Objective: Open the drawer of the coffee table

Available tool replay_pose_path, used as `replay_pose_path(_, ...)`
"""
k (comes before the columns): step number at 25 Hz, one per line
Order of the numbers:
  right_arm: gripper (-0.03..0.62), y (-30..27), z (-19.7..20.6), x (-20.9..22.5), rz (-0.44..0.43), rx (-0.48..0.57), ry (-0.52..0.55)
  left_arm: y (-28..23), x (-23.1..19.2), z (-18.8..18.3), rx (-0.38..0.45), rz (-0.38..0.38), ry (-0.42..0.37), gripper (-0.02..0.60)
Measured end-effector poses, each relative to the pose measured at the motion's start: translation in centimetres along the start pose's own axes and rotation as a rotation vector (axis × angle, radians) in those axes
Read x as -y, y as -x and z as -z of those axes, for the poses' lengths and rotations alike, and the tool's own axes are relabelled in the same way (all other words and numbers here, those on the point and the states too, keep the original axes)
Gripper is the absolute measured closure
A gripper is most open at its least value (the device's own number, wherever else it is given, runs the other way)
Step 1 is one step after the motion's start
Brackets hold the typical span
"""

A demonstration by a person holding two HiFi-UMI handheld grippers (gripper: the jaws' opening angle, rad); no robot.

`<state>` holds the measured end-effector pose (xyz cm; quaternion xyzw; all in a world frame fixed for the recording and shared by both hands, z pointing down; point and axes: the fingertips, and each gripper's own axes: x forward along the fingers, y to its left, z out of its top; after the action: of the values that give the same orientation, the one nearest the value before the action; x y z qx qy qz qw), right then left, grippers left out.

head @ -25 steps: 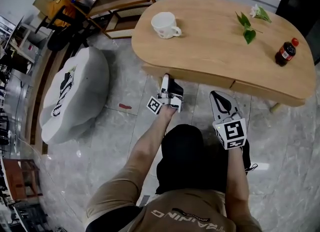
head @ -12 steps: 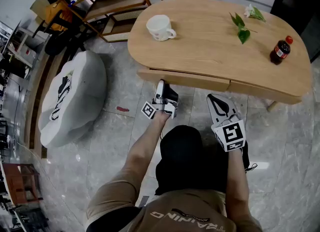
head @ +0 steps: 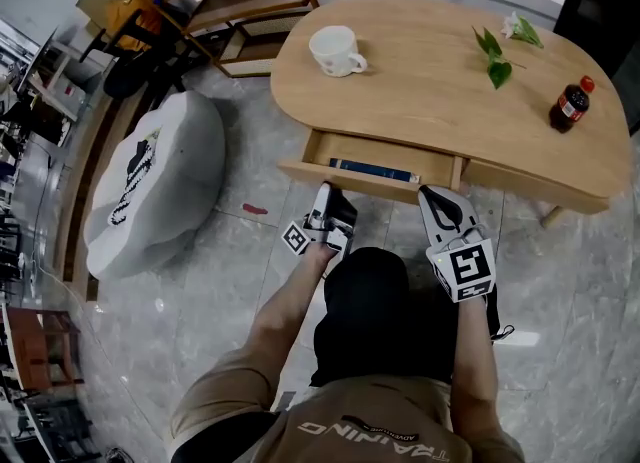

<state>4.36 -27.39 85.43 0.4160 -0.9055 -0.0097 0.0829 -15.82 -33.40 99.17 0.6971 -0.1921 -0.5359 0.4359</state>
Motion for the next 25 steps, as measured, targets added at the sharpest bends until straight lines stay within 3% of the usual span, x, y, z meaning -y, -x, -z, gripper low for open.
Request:
replay_pose_path(14,0.591,1.4,-2.1,-0.8,-0.016,0.050,0.016,1.6,0.6,0.8,-0.038,-0.023,-0.038,0.365)
replay_pose_path(20,0.589,1.6,-2.5,-1.0,-0.026,0.056,0.016,2.5,0.7,1.6,-0.126,-0.125,-0.121,0.365)
replay_pose_path(25,0.589,1.6,-2.5,-1.3,-0.041,0.037,0.020,3.3,2.1,2.7,-0.246,-0.210,-0.242,0.368)
